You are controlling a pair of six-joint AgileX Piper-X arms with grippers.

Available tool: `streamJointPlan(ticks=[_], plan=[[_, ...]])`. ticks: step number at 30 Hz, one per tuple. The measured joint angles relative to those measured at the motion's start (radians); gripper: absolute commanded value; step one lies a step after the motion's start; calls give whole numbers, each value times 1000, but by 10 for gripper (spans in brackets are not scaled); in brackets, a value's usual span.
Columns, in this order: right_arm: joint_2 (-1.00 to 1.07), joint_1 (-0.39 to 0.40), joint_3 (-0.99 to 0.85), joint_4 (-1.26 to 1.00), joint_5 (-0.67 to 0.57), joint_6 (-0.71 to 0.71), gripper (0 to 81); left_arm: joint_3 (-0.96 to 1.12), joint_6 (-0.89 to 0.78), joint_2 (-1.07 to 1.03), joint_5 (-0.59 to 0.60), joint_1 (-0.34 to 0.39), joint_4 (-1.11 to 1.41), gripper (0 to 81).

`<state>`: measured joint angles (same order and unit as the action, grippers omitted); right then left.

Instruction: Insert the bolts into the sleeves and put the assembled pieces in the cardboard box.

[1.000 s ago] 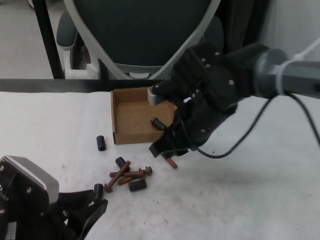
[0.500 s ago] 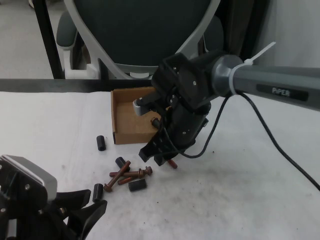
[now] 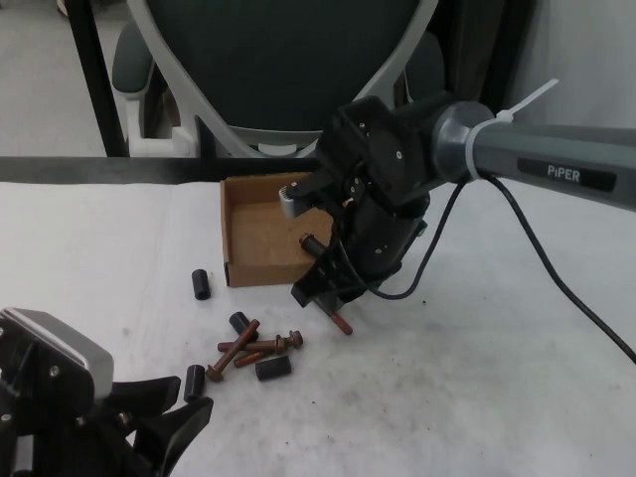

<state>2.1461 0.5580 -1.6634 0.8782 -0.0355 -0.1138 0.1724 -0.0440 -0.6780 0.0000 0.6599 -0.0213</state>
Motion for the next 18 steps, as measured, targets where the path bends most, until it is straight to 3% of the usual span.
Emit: streamJointPlan(ticks=[18], plan=[[9,0,0,-31,-50,-8,385,0,0,0,0,0,0,315]])
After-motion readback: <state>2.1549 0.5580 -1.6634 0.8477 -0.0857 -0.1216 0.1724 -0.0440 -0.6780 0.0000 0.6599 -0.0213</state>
